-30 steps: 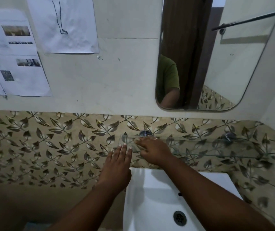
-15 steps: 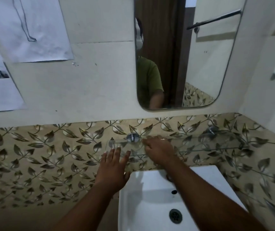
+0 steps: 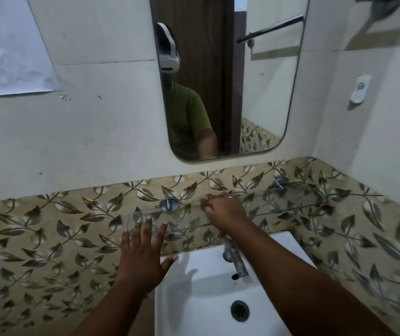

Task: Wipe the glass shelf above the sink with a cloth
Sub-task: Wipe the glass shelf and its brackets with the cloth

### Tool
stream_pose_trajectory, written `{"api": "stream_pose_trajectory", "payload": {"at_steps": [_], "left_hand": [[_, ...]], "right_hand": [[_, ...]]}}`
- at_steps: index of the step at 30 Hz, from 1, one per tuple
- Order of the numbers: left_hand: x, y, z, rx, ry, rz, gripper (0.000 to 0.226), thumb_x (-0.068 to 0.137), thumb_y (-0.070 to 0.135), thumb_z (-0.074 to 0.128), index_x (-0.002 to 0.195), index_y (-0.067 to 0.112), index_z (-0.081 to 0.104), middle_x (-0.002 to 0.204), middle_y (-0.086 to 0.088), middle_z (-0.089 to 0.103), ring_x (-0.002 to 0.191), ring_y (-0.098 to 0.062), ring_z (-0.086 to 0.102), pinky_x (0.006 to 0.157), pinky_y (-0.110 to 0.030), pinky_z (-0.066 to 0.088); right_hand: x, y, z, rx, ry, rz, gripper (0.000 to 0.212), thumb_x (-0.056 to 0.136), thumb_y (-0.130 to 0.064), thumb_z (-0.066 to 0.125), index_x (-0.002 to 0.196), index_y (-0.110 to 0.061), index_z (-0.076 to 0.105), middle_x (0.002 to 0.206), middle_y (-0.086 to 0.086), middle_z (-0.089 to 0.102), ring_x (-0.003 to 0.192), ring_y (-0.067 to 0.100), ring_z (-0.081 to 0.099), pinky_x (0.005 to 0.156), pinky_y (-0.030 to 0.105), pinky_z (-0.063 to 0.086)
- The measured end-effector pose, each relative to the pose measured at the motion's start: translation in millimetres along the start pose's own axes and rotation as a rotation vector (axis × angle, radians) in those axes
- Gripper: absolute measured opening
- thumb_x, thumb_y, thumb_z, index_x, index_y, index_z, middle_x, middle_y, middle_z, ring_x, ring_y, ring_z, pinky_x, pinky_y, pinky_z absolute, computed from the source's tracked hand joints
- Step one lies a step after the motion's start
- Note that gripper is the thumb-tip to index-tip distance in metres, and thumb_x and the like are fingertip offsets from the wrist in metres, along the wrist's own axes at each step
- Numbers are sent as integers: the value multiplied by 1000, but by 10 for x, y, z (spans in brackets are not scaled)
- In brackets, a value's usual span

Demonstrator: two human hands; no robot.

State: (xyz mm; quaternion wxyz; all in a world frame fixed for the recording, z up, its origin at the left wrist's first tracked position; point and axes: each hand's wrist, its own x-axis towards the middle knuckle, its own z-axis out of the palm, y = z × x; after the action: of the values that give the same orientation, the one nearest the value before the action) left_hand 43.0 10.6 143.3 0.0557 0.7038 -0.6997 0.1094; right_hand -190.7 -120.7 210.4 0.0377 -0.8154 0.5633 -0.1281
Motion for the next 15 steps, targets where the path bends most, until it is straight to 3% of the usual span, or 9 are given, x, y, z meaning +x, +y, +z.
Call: {"api": "stream_pose_trajectory", "payload": {"at_steps": [3, 6, 11, 15], "left_hand": [[1, -9, 20, -10, 25, 17, 84, 88, 77, 25, 155, 26, 25, 159, -22, 32, 143, -47, 30, 114, -64, 16], [10, -35, 48, -10, 46, 39, 85, 88, 77, 27, 155, 25, 27, 160, -22, 30, 143, -48, 29, 115, -64, 14], [4, 33, 65, -41, 39, 12, 89, 84, 79, 32, 154, 25, 31, 159, -20, 32, 142, -47, 30, 117, -63, 9], [-10, 18, 50, -61, 42, -3, 88, 84, 81, 31, 154, 27, 32, 158, -18, 35, 142, -45, 33, 117, -62, 12]], "right_hand": [[-115, 29, 44, -19, -13, -130, 51, 88, -42, 34, 130, -38, 63, 135, 1, 63, 126, 30, 52, 108, 47, 34], [-347, 395, -57, 50, 9, -167, 47, 91, -37, 39, 132, -42, 62, 142, -3, 60, 129, 28, 51, 101, 41, 40], [-231, 932, -234, -11, 130, 98, 40, 89, -40, 39, 105, -27, 74, 104, 8, 71, 97, 32, 66, 73, 35, 47], [-102, 706, -149, 13, 93, 58, 36, 89, -40, 45, 106, -31, 75, 98, 5, 72, 88, 29, 66, 70, 32, 49]]}}
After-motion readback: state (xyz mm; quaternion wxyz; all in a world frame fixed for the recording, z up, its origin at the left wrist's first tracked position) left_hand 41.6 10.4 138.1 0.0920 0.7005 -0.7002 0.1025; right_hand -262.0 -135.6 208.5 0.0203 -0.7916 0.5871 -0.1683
